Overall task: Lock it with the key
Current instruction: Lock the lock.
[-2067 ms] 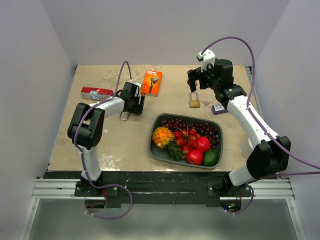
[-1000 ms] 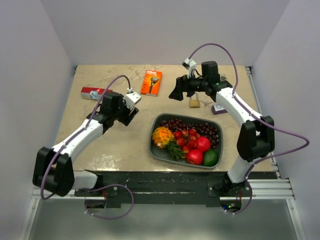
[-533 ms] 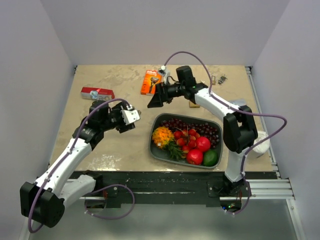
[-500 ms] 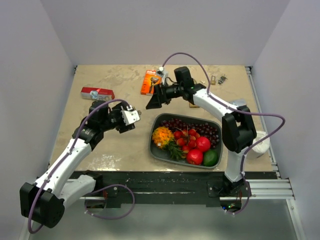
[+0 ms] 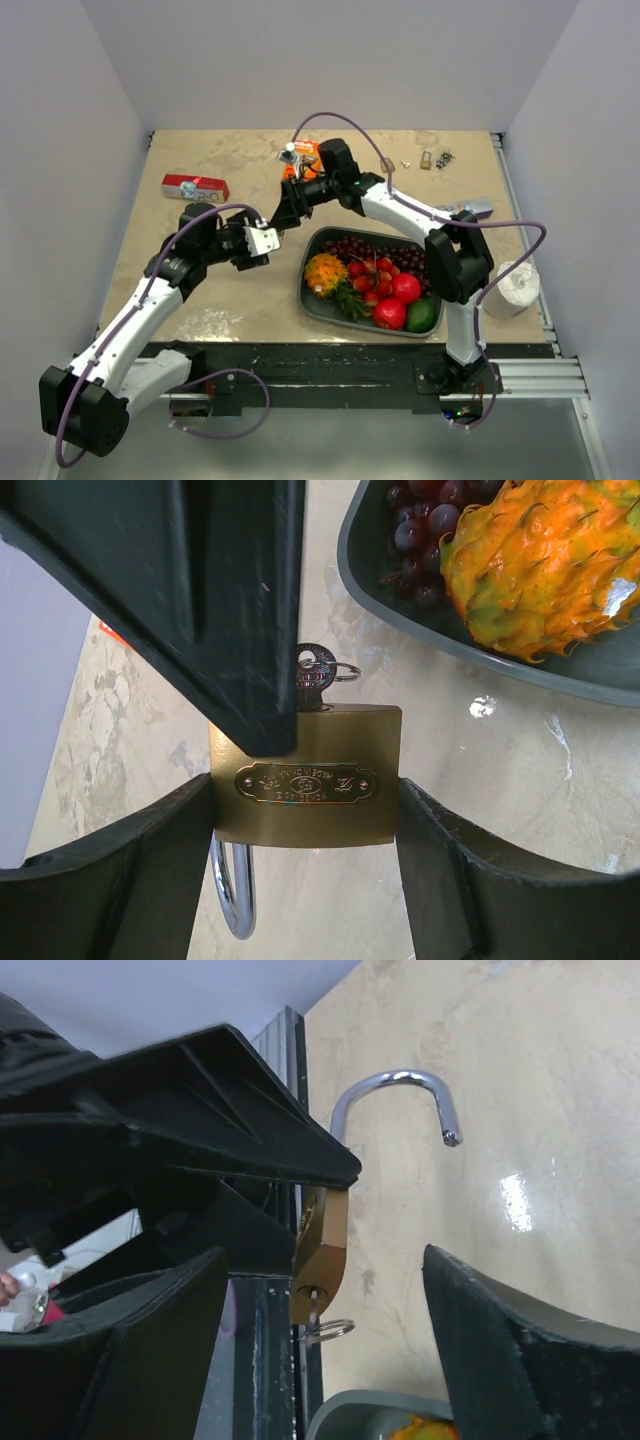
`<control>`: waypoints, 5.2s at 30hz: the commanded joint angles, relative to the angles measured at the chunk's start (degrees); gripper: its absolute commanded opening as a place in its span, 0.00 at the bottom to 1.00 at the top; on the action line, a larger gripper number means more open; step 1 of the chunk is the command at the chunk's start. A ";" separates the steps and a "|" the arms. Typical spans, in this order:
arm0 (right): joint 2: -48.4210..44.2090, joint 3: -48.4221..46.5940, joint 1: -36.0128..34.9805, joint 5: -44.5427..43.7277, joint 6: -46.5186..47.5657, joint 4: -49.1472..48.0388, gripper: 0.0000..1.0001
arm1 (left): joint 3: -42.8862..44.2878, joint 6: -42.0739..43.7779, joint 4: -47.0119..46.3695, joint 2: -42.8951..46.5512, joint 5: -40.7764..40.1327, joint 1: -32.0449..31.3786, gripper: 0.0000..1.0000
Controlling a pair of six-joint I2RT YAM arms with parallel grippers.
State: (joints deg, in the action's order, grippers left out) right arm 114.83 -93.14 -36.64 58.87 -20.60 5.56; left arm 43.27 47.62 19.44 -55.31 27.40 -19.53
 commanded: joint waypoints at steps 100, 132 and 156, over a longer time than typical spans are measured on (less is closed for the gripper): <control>-19.99 4.37 1.66 9.25 26.23 -14.87 0.00 | 28.80 -2.00 29.42 -13.07 43.79 18.91 0.11; -15.69 4.20 -5.98 15.56 24.91 -21.73 0.00 | 20.46 -30.98 -6.75 -9.55 44.50 10.84 0.00; -9.71 2.53 -8.97 22.60 16.91 -21.83 0.00 | 22.03 -48.84 -31.39 -11.49 40.19 4.32 0.00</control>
State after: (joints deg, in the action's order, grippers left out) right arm 100.84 -90.94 -34.68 73.47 -4.40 -18.63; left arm 60.07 4.10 4.62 -66.37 66.85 -8.73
